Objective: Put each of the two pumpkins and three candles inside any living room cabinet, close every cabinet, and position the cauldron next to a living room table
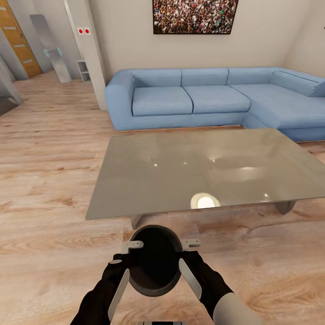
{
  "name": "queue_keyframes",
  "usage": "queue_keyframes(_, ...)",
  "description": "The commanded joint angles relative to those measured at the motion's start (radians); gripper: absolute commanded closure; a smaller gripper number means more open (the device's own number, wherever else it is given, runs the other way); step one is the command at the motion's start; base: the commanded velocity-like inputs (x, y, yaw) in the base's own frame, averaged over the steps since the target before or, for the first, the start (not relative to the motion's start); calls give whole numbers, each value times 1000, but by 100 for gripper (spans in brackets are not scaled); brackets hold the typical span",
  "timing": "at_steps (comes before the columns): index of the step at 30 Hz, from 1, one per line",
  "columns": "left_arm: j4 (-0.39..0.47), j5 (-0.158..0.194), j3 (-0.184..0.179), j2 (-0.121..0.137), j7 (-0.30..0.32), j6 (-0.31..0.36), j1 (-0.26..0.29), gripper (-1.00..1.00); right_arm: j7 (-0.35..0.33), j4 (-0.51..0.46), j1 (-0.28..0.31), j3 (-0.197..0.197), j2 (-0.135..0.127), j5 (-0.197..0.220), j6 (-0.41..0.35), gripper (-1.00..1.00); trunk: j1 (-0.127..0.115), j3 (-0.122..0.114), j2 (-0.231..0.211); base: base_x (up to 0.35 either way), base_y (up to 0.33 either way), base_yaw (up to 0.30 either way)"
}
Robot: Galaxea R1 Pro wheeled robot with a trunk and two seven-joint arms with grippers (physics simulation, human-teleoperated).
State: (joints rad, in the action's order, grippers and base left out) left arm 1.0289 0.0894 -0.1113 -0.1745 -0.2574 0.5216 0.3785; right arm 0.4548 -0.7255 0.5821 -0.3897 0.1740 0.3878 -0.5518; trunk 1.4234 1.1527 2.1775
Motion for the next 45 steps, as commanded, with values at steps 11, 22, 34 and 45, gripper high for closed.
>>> queue_keyframes(11, 2, 41, -4, 0, -11, -2, 0, 100, 5, -12, 1, -80, 1, 23, 10, 100, 0, 1, 0, 38, 0, 0)
queue_keyframes(22, 3, 41, -4, 0, -11, -2, 0, 100, 4, -12, 1, -80, 1, 23, 10, 100, 35, 29, 63, 0, 0, 0)
queue_keyframes(34, 3, 41, -4, 0, -11, -2, 0, 100, 4, -12, 1, -80, 1, 23, 10, 100, 81, 67, 147, 0, 0, 0)
queue_keyframes(45, 3, 41, -4, 0, -11, -2, 0, 100, 4, -12, 1, -80, 1, 23, 10, 100, 123, 101, 224, 0, 0, 0)
